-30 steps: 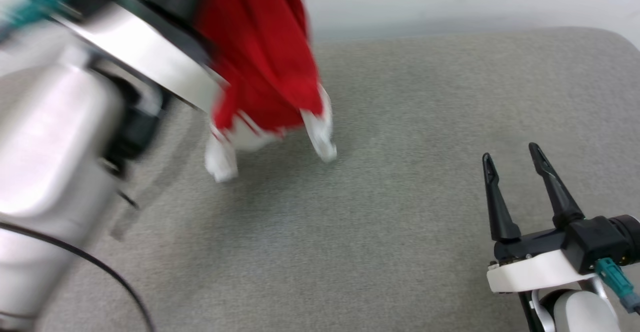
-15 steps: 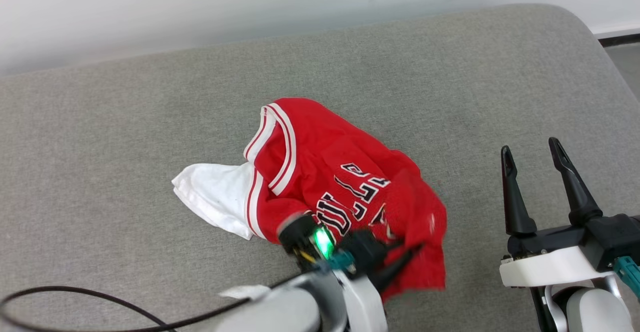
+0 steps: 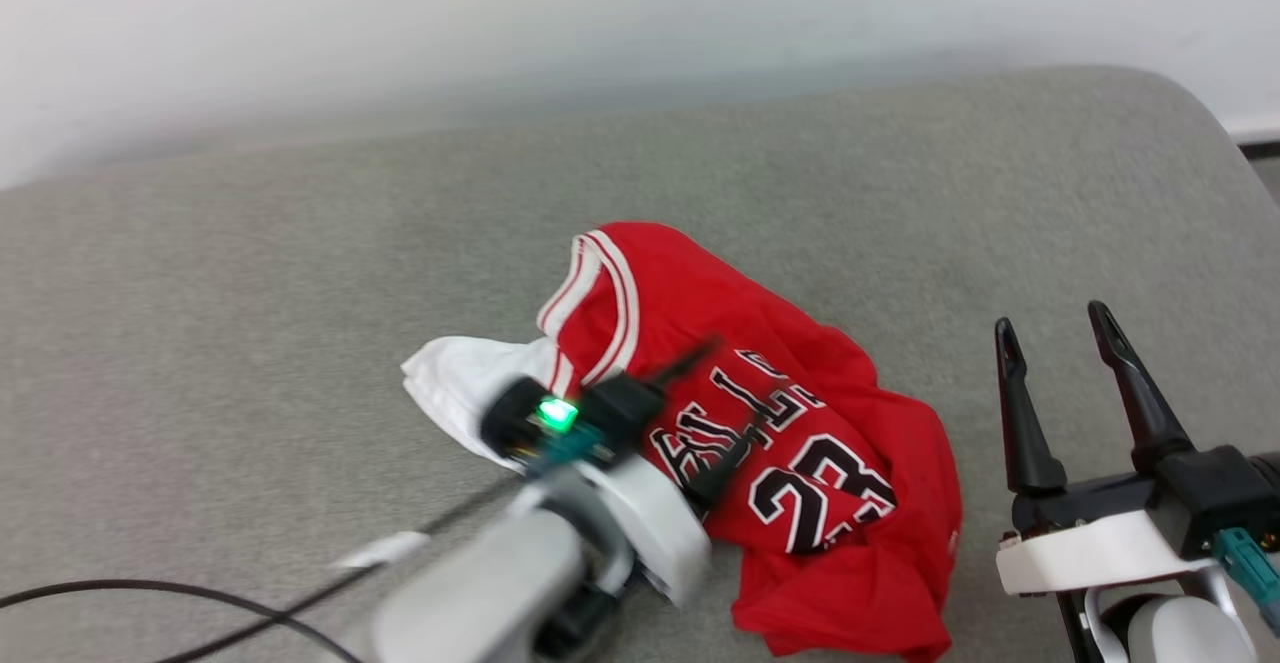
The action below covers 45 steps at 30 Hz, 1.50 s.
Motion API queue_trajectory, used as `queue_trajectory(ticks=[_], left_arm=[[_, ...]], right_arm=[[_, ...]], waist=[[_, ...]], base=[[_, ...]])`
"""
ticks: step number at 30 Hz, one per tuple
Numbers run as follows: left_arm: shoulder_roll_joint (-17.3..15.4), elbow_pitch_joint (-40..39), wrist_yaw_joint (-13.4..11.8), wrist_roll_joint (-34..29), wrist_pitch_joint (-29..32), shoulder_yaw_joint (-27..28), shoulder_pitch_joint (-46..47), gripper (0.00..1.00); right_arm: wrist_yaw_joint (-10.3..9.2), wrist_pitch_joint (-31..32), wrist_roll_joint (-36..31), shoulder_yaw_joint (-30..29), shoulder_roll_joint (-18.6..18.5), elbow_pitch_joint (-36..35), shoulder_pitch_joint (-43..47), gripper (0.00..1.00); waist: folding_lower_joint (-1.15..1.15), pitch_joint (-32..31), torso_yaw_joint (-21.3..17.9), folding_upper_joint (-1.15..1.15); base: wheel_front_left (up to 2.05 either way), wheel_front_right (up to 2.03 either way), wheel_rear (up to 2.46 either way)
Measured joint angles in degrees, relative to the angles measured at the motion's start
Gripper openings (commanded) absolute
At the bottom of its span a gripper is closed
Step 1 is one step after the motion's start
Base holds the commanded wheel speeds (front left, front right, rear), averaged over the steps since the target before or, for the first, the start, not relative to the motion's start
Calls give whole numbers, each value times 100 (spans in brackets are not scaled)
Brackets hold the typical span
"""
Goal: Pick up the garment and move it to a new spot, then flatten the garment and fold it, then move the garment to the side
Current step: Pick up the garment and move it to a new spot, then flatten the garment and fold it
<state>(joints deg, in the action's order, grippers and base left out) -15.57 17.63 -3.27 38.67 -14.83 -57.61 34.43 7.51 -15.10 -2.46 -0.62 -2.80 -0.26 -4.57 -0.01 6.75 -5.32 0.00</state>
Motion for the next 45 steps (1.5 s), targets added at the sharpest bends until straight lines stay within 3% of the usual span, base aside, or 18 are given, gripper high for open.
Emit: queue_trajectory(ticks=[11,14,17,18,20,30,35,40,45], left_arm=[[-910,-1226,-612,-709,-24,2735,-1177,100],[-905,-1589,-683,-835,-24,3417,-1870,100],[-888,-1750,-669,-1042,-24,3716,-2373,100],[-736,-1892,-659,-1152,-24,4080,-2780,100],[-646,-1925,-647,-1203,-24,4212,-2956,100],[25,-1886,33,-1940,-25,4652,-3799,100],[113,-1642,336,-2058,-24,4789,-3817,100],[-26,-1343,714,-1961,64,4729,-3518,100],[-439,-1235,970,-1805,1010,4417,-2691,100]], right_arm=[[0,0,-109,-22,0,-74,253,100],[0,0,-160,11,1,-142,258,100],[0,0,-147,12,-1,-187,289,100],[0,0,-116,35,-1,-233,335,100],[0,0,-103,52,0,-246,344,100],[0,0,-45,147,0,-304,432,100],[0,0,-43,207,0,-303,436,100],[0,0,-44,243,0,-316,378,100],[-1,0,0,208,-1,-397,242,100]], waist=[[0,-577,501,0],[0,-679,582,0],[0,-718,616,0],[0,-724,642,0],[0,-722,649,0],[0,-680,633,0],[0,-646,565,0],[0,-516,436,0],[1,-218,310,0]], base=[[0,0,0],[0,0,0],[0,0,0],[0,0,0],[0,0,0],[0,0,0],[0,0,0],[0,0,0],[0,0,0]])
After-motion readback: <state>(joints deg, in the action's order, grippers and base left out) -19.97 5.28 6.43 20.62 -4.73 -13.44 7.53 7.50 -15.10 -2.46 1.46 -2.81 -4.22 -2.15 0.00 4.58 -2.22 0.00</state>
